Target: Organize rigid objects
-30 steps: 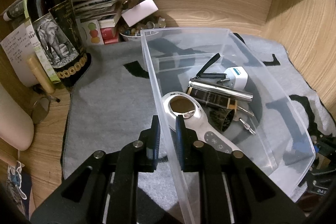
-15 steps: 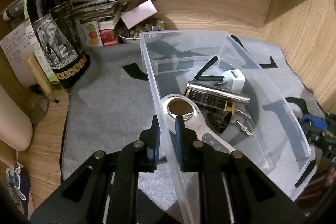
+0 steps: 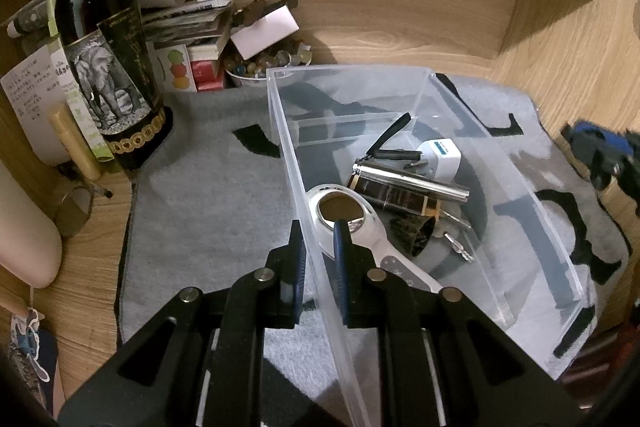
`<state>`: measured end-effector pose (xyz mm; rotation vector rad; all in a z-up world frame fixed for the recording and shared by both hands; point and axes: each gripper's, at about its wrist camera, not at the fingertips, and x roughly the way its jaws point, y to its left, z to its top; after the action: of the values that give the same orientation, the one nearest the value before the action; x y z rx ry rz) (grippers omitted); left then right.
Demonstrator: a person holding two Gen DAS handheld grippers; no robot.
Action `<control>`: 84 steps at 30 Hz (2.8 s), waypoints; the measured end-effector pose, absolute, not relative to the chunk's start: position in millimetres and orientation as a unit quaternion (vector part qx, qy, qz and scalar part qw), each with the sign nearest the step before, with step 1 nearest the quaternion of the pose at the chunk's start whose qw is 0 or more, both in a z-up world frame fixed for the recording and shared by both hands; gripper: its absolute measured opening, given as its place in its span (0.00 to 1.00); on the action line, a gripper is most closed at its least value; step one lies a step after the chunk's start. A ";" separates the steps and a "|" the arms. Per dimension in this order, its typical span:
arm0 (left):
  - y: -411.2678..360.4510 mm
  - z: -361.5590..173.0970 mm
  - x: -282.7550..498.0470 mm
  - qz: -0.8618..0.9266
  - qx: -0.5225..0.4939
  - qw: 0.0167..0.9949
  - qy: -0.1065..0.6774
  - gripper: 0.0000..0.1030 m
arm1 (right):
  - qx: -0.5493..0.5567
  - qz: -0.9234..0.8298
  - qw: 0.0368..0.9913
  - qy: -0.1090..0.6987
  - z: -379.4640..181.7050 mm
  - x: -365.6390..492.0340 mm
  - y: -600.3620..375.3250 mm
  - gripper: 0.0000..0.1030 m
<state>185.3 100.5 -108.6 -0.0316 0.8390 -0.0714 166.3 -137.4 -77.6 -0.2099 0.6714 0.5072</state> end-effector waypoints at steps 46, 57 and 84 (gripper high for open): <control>96.3 -103.1 169.5 -0.019 -0.004 0.924 0.381 0.38 | -0.139 0.290 0.888 0.330 -86.8 192.7 -72.7 0.74; 85.3 -67.0 123.8 -0.005 -0.015 0.957 0.290 0.87 | -0.099 0.260 0.917 0.285 -67.7 148.8 -112.1 0.97; 25.4 -12.4 20.0 -0.016 0.017 0.994 0.108 1.00 | -0.047 0.235 0.956 0.167 -38.0 59.3 -164.7 1.00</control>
<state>20.0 25.4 -12.4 0.0349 0.2166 -0.0321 59.3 -164.7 -38.0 -0.0949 0.3397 0.4763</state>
